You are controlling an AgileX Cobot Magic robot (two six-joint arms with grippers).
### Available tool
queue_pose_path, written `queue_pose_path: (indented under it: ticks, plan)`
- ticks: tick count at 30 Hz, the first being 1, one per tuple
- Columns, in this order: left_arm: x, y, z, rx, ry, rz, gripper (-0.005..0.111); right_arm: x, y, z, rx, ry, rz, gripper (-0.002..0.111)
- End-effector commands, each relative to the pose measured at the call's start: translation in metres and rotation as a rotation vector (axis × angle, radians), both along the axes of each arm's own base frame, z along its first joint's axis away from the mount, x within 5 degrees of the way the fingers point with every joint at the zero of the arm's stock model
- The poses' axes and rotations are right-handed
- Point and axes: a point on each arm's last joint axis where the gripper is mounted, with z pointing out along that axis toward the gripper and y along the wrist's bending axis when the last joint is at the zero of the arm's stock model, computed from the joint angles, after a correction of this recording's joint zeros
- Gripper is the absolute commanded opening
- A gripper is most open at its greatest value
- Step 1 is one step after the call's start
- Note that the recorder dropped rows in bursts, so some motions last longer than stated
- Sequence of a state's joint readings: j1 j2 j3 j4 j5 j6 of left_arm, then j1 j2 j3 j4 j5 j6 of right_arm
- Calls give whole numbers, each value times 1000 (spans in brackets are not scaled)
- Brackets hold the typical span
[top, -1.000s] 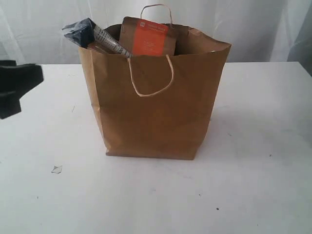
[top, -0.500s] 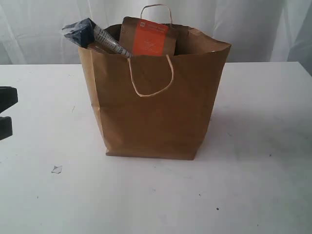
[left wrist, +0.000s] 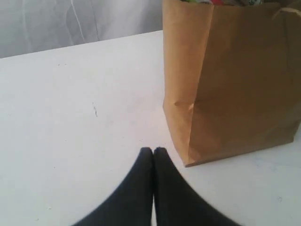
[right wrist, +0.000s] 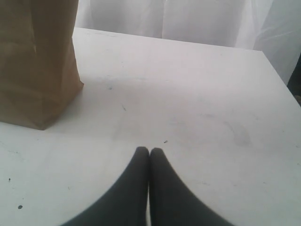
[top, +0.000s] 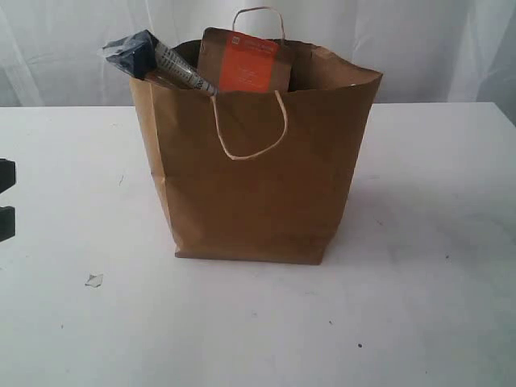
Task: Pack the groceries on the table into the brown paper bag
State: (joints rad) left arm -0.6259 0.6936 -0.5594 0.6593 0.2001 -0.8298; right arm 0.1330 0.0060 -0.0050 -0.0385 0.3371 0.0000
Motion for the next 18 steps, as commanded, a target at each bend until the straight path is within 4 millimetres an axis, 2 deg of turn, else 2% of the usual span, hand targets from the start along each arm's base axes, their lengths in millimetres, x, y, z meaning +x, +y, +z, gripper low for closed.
queue_pose_path:
  ticks: [1, 7, 12, 18]
  plan:
    - [-1, -4, 0, 62, -87, -85, 1, 0, 0, -1, 7, -3, -6, 0]
    - [-12, -13, -28, 131, -191, -282, 1, 0, 0, -1, 7, -3, -6, 0]
    - [-23, -9, -55, 136, -353, -326, 1, 0, 0, -1, 7, -3, -6, 0]
    - [-44, 8, -94, 128, -257, -308, 1, 0, 0, -1, 7, -3, -6, 0]
